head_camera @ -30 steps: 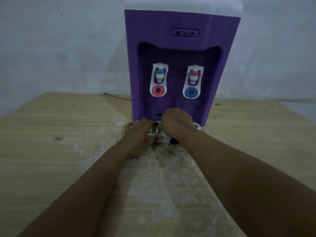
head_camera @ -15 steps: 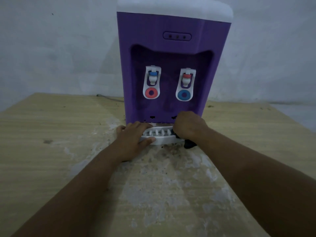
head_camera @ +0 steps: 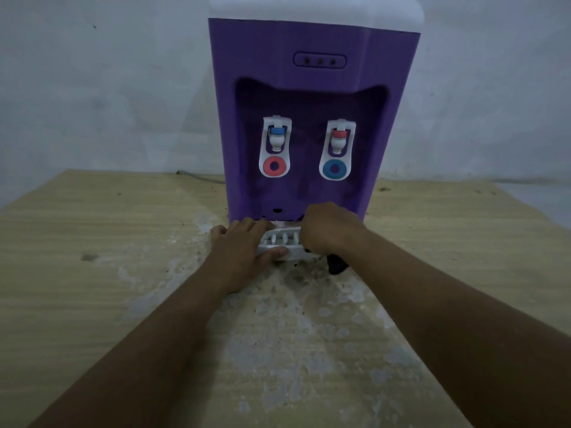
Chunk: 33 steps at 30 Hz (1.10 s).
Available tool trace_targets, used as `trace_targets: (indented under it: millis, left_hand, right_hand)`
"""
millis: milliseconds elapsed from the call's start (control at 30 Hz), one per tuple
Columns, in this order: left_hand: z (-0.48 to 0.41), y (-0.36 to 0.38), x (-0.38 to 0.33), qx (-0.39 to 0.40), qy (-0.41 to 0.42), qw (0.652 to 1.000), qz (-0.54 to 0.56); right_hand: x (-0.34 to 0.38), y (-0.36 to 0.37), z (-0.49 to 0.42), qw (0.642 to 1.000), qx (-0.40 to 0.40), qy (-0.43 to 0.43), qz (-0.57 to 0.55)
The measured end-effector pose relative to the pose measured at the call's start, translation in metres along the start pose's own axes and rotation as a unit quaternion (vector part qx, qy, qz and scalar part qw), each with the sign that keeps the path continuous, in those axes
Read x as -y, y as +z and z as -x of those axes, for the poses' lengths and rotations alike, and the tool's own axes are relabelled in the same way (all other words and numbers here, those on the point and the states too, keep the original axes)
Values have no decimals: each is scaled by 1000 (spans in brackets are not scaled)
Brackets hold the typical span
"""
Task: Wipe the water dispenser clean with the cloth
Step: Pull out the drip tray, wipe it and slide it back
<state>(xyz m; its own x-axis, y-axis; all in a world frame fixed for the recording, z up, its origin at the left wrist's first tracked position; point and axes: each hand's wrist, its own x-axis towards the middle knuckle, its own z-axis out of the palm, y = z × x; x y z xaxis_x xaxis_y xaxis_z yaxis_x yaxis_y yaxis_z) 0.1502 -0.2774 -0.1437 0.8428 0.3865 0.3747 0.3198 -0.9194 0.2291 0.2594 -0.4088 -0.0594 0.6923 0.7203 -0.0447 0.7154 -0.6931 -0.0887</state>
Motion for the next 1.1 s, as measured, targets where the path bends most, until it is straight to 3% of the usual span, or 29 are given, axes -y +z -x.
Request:
trace_targets:
  millis: [100,367,467,600,733,800,867,967,1100]
  left_hand:
    - [-1,-1,0,9,8,1000,14]
    - [-3,0,0,10,11,1000,24]
    - [-3,1,1,7,7,1000,8]
    - [-2,0,2,7,8,1000,-2]
    - [-1,-2,5,18,17,1000,8]
    - [-1,-2,6,25,22,999,23]
    - [-1,-3,6,26,23,999,35]
    - [-2,-3,6,23,21,999,40]
    - [-2,-2,5,24,19,999,33]
  right_hand:
    - [-10,-5,-4,999,30,13,-14]
    - [-16,13,-27,990,-126,53,-22]
    - [-21,19,-25,990,-141,4,-20]
    - [-28,16,-9,995,-93,-39,25]
    - [-35,-1,-15,998,33,-58,-7]
    - [-39,-7,-21,997,58,-55,0]
    - [-41,-5,-26,999,17,-28,-4]
    - [-38,8,-29,994,-108,11,29]
    - [-32,21,-28,982,-178,-11,61]
